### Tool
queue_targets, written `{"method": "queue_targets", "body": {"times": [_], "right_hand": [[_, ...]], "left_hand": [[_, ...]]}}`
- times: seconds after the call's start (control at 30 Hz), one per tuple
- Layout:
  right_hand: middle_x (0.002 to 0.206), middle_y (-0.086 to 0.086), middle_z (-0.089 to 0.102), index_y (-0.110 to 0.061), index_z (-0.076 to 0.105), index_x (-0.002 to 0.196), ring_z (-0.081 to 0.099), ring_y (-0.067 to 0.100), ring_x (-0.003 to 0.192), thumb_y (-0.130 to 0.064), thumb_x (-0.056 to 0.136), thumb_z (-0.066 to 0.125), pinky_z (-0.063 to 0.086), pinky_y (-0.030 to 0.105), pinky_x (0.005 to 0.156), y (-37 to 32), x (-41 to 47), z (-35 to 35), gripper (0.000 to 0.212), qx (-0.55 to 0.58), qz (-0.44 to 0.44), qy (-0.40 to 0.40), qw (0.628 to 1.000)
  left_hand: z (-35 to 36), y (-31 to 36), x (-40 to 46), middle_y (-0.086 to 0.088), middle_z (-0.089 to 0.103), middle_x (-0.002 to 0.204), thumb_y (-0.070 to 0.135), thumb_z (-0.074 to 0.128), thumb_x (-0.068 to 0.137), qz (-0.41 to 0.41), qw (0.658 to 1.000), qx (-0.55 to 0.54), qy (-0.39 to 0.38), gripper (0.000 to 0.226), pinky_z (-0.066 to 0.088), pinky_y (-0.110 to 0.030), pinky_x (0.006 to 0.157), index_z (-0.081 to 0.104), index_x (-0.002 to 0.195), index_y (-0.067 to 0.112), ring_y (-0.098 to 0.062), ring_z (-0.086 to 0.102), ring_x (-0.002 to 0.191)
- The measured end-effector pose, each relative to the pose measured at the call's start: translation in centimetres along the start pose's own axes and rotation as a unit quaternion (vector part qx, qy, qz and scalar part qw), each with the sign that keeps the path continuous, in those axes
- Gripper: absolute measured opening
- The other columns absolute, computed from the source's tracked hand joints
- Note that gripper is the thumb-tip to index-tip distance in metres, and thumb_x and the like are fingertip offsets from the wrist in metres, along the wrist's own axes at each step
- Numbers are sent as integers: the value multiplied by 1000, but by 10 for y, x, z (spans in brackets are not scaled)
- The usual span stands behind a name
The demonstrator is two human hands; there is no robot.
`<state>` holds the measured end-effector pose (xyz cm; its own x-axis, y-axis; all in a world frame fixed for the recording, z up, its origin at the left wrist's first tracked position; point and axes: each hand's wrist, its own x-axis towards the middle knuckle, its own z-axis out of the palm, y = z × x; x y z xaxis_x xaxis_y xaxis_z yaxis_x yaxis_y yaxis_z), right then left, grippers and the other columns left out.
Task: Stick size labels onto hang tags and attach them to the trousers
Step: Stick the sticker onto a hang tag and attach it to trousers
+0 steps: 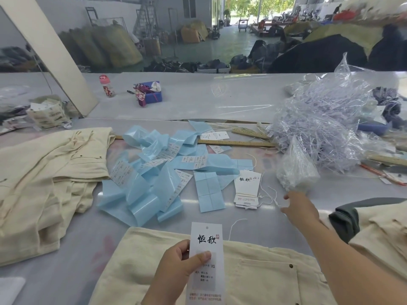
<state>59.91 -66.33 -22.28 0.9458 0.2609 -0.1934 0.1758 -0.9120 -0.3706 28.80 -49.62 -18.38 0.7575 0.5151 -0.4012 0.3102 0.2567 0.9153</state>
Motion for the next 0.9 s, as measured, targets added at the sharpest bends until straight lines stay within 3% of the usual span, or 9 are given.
{"method": "queue_targets", "body": {"times": [0.1, 0.2, 0.3, 0.37, 0.4, 0.57, 0.73, 0.83, 0.9], "right_hand": [[106, 10, 64, -17, 63, 91, 61, 30, 96, -12, 89, 58, 48, 32, 78, -1, 6, 3, 7, -41, -12, 18, 999], [86, 17, 67, -12, 58, 76, 63, 31, 71, -5, 91, 55, 46, 33, 63, -6, 12, -3, 16, 176, -1, 79, 981], [64, 10, 56, -12, 49, 74, 46, 14, 40, -5, 95, 54, 35, 20, 38, -29, 10, -24, 23, 552, 83, 10, 830], [48, -2, 42, -16, 44, 70, 31, 6, 30, -8, 96, 53, 21, 13, 31, -42, 4, -41, 28, 667, 132, -80, 729], [44, -5, 38, -17, 42, 69, 25, 5, 27, -9, 95, 53, 17, 13, 30, -47, -2, -49, 30, 683, 140, -114, 708], [40, -9, 23, -23, 42, 66, 15, 5, 29, -13, 81, 67, 11, 18, 32, -68, -72, -60, 31, 660, 99, -224, 711], [48, -7, 18, -18, 61, 73, 10, 9, 37, -14, 68, 78, 10, 19, 36, -88, -161, -42, 17, 651, 53, -220, 725], [49, 0, 40, -5, 69, 86, 15, 10, 41, -19, 62, 77, 14, 17, 36, -92, -202, -39, 29, 603, 2, -198, 773], [68, 13, 65, -1, 66, 86, 18, 9, 39, -15, 71, 73, 16, 17, 37, -92, -222, -42, 22, 592, -25, -217, 776]], "left_hand": [[-2, -1, 2, -12, 76, 93, 22, 79, 58, 0, 1000, -8, 9, 45, 57, -37, 78, 74, 100, 7, -31, 73, 88], [0, 0, 3, -11, 76, 93, 22, 79, 59, -1, 1000, -6, 7, 44, 57, -39, 80, 74, 100, 8, -31, 73, 89], [4, 3, 3, -11, 76, 93, 21, 82, 63, 3, 1000, -4, 1, 41, 57, -34, 72, 73, 101, 7, -29, 73, 87], [8, 5, 2, -13, 76, 95, 18, 84, 71, 3, 1000, -18, -12, 34, 55, -32, 67, 73, 102, 7, -28, 72, 84], [10, 8, 1, -14, 75, 96, 20, 79, 74, 0, 999, -39, -23, 31, 55, -32, 66, 73, 102, 7, -28, 72, 83], [18, 25, -8, -24, 71, 104, 27, 58, 82, -25, 975, -204, -85, 40, 54, -30, 55, 66, 107, -3, -24, 68, 70], [15, 34, -23, -21, 71, 107, 27, 57, 82, -11, 965, -236, -112, 42, 54, -28, 56, 66, 110, -3, -21, 68, 72], [4, 33, -32, -20, 70, 92, 22, 69, 83, 33, 985, -158, -63, 29, 54, -33, 62, 70, 101, -1, -25, 62, 71], [-7, 32, -37, -20, 67, 83, 22, 77, 74, 85, 992, -93, -29, 30, 51, -36, 62, 71, 93, -1, -26, 59, 70]]}}
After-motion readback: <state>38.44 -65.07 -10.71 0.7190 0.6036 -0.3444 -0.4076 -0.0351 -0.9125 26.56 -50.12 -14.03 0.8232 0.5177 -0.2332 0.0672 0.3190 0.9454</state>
